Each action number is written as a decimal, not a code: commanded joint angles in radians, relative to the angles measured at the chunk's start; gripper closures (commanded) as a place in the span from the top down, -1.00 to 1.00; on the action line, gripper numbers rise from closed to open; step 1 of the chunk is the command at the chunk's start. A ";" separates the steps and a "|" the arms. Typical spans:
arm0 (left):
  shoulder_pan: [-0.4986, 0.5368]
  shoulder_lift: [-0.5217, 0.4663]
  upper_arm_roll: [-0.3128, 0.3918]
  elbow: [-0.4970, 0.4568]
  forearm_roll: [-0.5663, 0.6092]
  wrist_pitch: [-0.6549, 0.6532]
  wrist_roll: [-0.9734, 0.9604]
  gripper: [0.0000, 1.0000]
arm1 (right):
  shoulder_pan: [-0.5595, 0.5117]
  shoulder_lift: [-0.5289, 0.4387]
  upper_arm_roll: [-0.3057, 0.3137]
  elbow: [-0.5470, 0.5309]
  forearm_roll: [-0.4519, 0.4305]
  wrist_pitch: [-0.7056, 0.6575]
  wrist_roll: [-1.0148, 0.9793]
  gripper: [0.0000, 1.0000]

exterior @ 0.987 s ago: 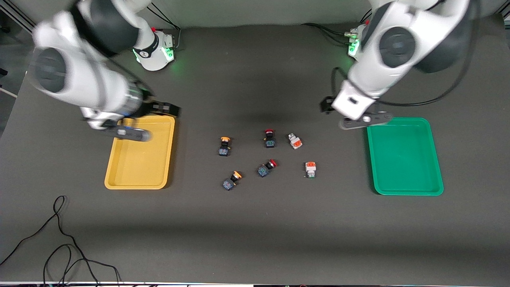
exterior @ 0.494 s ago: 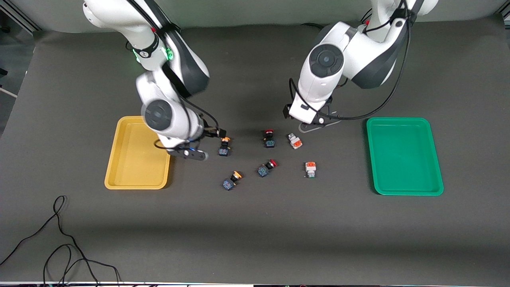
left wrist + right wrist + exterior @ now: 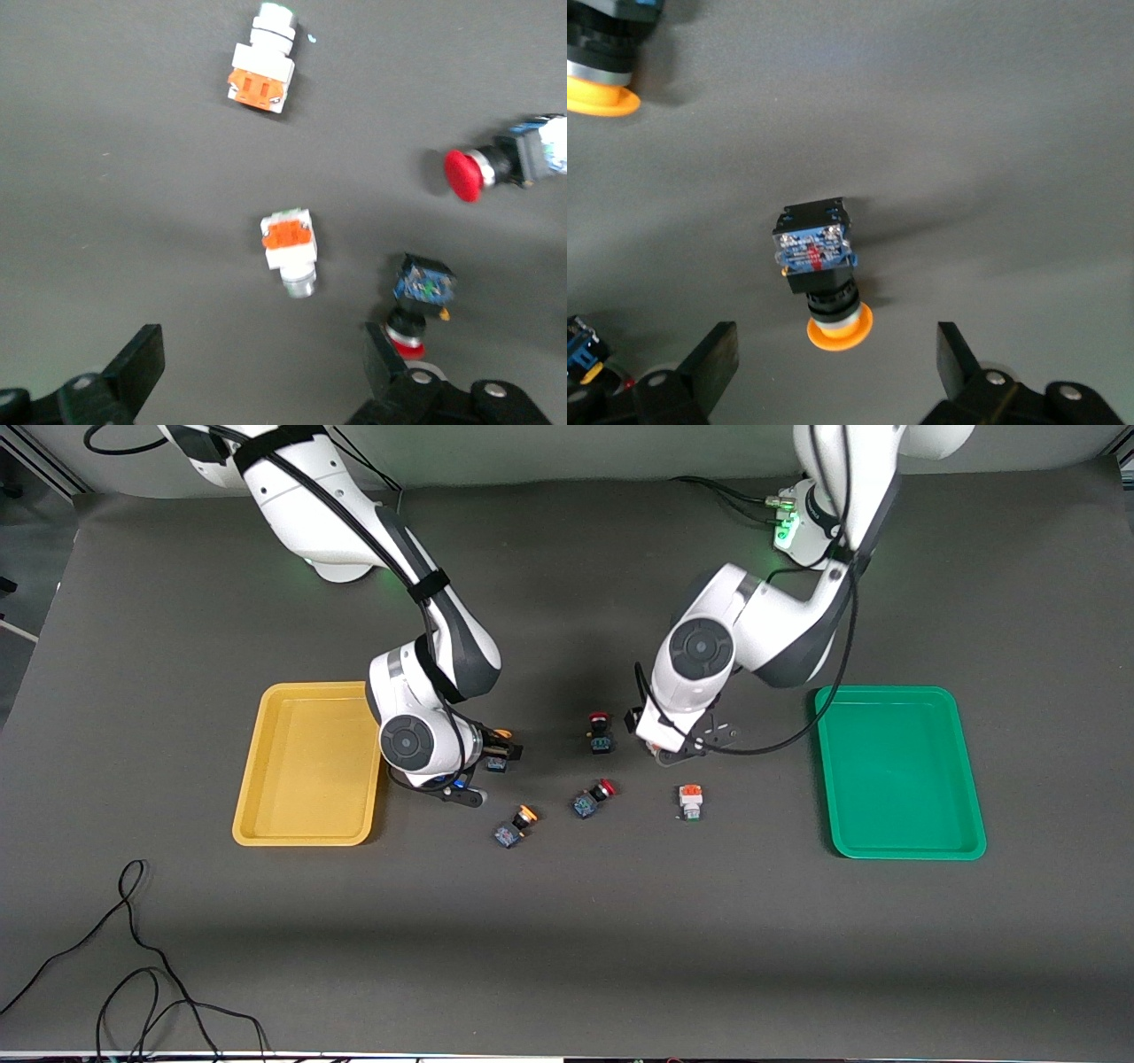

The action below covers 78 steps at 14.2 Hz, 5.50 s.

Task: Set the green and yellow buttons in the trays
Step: 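Grasp a yellow button with the right gripper while the left grasps a white button, then carry the yellow button into the yellow tray while the left carries white to green, then grasp a second yellow button with the right gripper while the left grasps the green button, then place the yellow button in the yellow tray while the left places green in green tray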

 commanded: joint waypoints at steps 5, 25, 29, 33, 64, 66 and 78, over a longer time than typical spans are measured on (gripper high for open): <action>-0.006 0.151 0.006 -0.029 -0.004 0.181 -0.017 1.00 | 0.039 0.097 -0.005 0.014 0.041 0.110 -0.025 0.82; 0.354 -0.222 0.015 0.048 0.022 -0.397 0.585 -0.96 | -0.167 -0.126 -0.407 -0.087 -0.132 -0.266 -0.690 -1.00; 0.529 -0.170 0.015 0.005 0.148 -0.321 0.745 -0.95 | -0.185 -0.017 -0.407 -0.143 -0.130 -0.122 -0.807 -1.00; 0.598 -0.004 0.016 -0.092 0.167 -0.010 0.778 -0.94 | -0.176 -0.006 -0.405 -0.112 -0.120 -0.131 -0.805 0.99; 0.232 0.344 -0.094 0.319 0.147 0.072 0.408 0.99 | -0.199 0.180 -0.076 0.588 -0.021 -0.282 0.278 -1.00; 0.232 0.344 -0.094 0.316 0.147 0.068 0.379 0.19 | -0.228 0.131 -0.115 0.529 -0.040 -0.430 0.056 -1.00; 0.317 0.087 -0.099 0.341 0.050 -0.319 0.409 -1.00 | -0.224 -0.092 -0.278 -0.152 -0.112 -0.042 -0.621 1.00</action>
